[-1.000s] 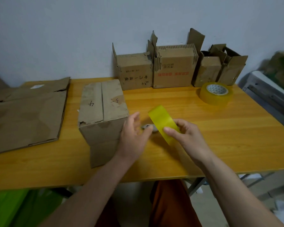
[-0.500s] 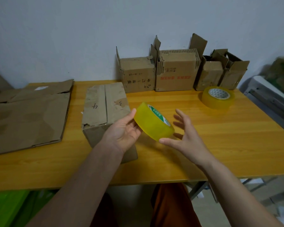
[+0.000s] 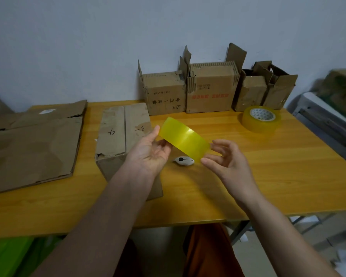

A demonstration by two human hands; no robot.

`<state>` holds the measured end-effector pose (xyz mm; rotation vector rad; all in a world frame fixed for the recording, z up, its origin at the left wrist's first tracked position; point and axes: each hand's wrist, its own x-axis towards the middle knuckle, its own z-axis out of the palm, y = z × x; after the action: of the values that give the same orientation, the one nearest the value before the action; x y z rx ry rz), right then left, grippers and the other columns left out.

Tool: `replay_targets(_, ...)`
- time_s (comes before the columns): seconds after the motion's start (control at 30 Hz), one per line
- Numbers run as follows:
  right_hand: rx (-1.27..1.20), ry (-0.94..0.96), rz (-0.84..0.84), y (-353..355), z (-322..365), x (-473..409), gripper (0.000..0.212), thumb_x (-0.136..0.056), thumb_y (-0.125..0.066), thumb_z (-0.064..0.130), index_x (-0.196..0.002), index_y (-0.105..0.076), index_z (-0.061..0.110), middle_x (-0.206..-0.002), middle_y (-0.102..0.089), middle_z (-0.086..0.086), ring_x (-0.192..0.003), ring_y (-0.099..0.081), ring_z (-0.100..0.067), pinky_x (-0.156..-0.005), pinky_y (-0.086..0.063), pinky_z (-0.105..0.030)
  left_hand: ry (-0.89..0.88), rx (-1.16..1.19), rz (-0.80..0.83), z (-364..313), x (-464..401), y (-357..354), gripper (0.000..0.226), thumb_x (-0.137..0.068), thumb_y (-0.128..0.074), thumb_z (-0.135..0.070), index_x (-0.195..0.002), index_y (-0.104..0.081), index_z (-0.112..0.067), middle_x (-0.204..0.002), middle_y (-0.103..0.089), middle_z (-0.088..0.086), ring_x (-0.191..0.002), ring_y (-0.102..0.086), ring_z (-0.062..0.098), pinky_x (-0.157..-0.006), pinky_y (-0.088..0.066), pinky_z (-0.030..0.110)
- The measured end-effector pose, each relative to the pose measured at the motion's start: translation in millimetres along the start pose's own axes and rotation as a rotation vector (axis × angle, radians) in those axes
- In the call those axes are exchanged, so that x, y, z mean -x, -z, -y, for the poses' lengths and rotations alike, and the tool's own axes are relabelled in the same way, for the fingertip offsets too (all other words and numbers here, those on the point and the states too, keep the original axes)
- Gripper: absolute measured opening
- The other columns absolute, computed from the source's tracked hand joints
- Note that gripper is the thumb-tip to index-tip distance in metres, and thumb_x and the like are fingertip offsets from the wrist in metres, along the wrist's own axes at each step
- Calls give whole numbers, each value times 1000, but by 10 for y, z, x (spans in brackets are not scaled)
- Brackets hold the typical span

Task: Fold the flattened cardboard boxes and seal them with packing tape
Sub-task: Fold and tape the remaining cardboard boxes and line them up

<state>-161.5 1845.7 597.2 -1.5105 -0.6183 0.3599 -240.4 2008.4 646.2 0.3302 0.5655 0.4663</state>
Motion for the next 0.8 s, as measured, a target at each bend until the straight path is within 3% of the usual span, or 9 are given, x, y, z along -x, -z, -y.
replay_targets(0.13, 129, 14, -88, 10, -20, 10, 12, -82, -71, 12, -81, -59, 8, -106, -62, 2, -98, -61, 1, -87, -49, -25, 31, 40, -22, 91, 38, -93, 12, -94, -55, -2, -104, -49, 2, -100, -62, 29, -97, -64, 35, -83, -54, 48)
replay_targets(0.3, 179, 33, -121, 143, 61, 46, 14, -86, -67, 13, -72, -65, 16, -125, -56, 2, -122, -47, -9, -98, -39, -35, 94, 79, -32, 204, 57, -176, 10, -95, -55, -3, -97, -46, 1, -106, -57, 33, -108, -61, 39, -97, -49, 46)
replay_targets(0.4, 76, 3, -114, 192, 124, 46, 20, -86, -66, 11, -68, -63, 19, -121, -59, 0, -119, -49, -8, -99, -40, -36, 160, -10, -21, 262, 0, -137, 20, -97, -55, -11, -110, -47, 3, -109, -59, 31, -95, -65, 37, -81, -55, 47)
replay_targets(0.47, -11, -24, -151, 225, 139, 34, 21, -86, -65, 8, -67, -61, 16, -122, -60, -6, -121, -50, -11, -104, -39, -41, 175, -336, -49, 301, -72, -59, 34, -99, -52, -25, -122, -44, -2, -108, -62, 25, -88, -65, 32, -64, -58, 42)
replay_targets(0.53, -51, -69, -196, 246, 150, 24, 22, -86, -64, 5, -66, -59, 14, -127, -57, -8, -125, -46, -13, -105, -37, -41, -52, -1098, -146, 330, -140, 90, 46, -99, -48, -40, -135, -38, -13, -112, -63, 15, -95, -63, 26, -72, -59, 40)
replay_targets(0.6, -33, -103, -230, 228, 135, 19, 25, -86, -63, 4, -64, -57, 15, -135, -50, -4, -128, -41, -15, -103, -35, -39, -640, -1773, -175, 370, -219, 304, 55, -96, -47, -45, -143, -35, -19, -126, -54, 1, -113, -53, 18, -92, -46, 32)
replay_targets(0.67, 5, -131, -261, 162, 90, 15, 28, -86, -63, 3, -62, -54, 15, -138, -47, -4, -130, -37, -14, -105, -32, -42, -1122, -1865, 95, 482, -111, 350, 50, -93, -48, -45, -136, -48, -19, -129, -51, -2, -119, -46, 13, -97, -41, 30)
replay_targets(0.73, -20, -161, -283, 89, 29, 11, 31, -86, -61, -1, -60, -50, 13, -131, -54, -12, -131, -36, -12, -109, -29, -43, -1241, -1846, 436, 615, -71, 404, 49, -88, -53, -46, -127, -58, -17, -122, -59, 0, -115, -51, 15, -94, -43, 27)
replay_targets(0.8, -110, -202, -279, 23, 11, 16, 34, -86, -58, -6, -59, -46, 11, -115, -61, -15, -132, -38, -12, -108, -26, -38, -1316, -1837, 548, 653, -139, 500, 45, -84, -63, -39, -119, -64, -12, -115, -64, 3, -109, -54, 18, -89, -45, 28)
